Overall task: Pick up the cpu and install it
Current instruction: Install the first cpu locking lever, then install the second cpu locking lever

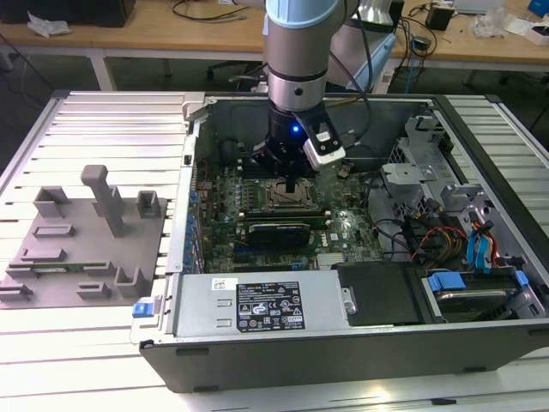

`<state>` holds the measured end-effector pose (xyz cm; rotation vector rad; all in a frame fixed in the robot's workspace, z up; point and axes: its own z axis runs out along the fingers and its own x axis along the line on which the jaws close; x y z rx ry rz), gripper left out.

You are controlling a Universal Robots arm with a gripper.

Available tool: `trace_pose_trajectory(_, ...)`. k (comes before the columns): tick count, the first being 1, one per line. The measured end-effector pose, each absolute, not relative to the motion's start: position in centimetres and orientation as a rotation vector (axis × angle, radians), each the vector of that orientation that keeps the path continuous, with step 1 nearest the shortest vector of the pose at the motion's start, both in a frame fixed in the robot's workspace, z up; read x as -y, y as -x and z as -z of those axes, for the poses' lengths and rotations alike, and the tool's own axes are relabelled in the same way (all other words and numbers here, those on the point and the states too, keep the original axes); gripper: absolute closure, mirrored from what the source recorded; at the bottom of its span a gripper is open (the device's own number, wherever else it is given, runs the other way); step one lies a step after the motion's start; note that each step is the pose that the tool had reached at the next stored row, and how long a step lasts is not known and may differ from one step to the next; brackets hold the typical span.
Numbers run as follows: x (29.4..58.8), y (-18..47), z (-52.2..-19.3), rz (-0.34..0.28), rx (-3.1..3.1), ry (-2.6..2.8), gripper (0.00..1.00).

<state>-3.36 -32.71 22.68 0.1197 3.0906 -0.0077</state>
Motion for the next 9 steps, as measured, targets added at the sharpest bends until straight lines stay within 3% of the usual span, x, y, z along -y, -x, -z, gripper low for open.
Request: trace_pose_trajectory(9,32.71,3.35,-23.63,0.007,-3.09,-0.12,0.89)
